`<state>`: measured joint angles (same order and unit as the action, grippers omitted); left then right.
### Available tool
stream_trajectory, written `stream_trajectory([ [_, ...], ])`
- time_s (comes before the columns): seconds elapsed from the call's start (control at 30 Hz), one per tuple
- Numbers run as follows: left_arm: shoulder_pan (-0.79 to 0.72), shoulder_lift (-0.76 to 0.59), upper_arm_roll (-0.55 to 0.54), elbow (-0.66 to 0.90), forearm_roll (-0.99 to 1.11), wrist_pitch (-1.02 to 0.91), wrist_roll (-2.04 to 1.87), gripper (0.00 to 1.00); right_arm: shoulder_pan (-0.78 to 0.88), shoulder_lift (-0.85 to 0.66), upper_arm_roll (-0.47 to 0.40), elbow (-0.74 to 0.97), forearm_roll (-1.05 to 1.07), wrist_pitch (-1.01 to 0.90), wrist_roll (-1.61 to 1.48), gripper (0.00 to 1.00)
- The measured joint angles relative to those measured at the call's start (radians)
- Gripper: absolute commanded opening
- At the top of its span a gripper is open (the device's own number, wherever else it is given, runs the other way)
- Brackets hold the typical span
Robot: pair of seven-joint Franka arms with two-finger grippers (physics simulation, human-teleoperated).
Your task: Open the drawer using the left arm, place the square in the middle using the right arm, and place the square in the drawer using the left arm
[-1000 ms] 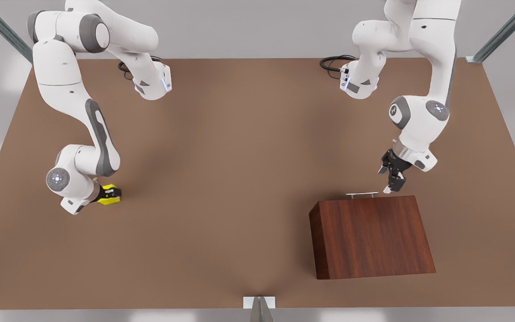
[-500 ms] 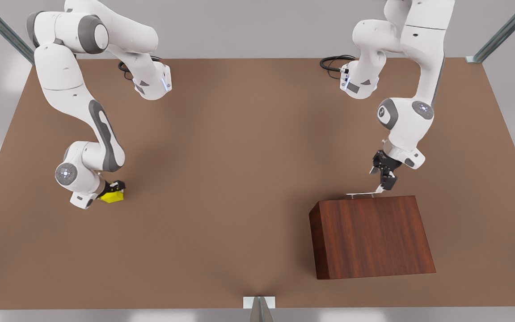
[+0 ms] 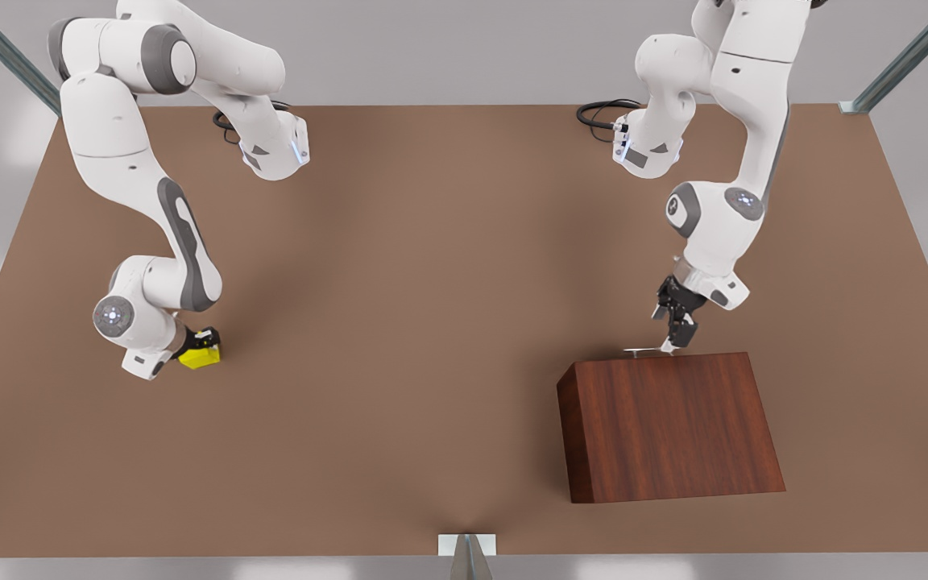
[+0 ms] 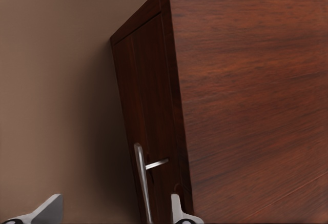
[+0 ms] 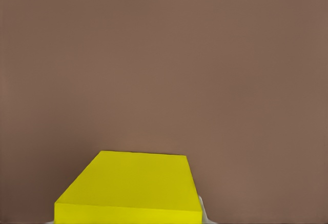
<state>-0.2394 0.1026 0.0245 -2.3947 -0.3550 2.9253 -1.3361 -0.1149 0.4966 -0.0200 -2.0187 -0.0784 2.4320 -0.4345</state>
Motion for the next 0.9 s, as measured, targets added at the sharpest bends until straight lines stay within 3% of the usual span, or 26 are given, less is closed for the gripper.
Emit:
stream_trajectory([
  [0.1, 0.005, 0.024, 0.000, 0.000, -0.002, 0.000, 0.000, 1.00, 0.077, -0.022, 0.008, 0.061, 0.004, -0.108, 0.121, 0.69],
  [0.27, -0.012, 0.036, 0.000, -0.001, -0.003, 0.000, 0.000, 1.00, 0.406, 0.011, 0.036, 0.219, 0.040, -0.174, 0.695, 0.69],
  [0.4, -0.023, 0.043, -0.001, -0.001, -0.006, 0.000, -0.001, 1.00, 0.549, 0.185, 0.113, 0.508, 0.097, -0.225, 1.080, 0.69],
  [0.53, -0.035, 0.049, -0.001, -0.005, -0.007, 0.000, -0.005, 1.00, 0.716, 0.457, 0.114, 0.887, 0.098, -0.262, 1.416, 0.69],
  [0.63, -0.036, 0.026, 0.000, -0.029, -0.011, -0.010, -0.006, 1.00, 0.785, 0.541, 0.129, 1.002, 0.096, -0.242, 1.598, 0.70],
  [0.73, -0.036, -0.003, -0.001, -0.068, -0.014, -0.011, -0.027, 1.00, 0.791, 0.529, 0.130, 0.969, 0.093, -0.256, 1.612, 0.72],
  [0.9, -0.050, -0.056, 0.000, -0.137, -0.016, -0.015, -0.066, 1.00, 0.791, 0.441, 0.126, 0.772, 0.079, -0.249, 1.674, 0.72],
])
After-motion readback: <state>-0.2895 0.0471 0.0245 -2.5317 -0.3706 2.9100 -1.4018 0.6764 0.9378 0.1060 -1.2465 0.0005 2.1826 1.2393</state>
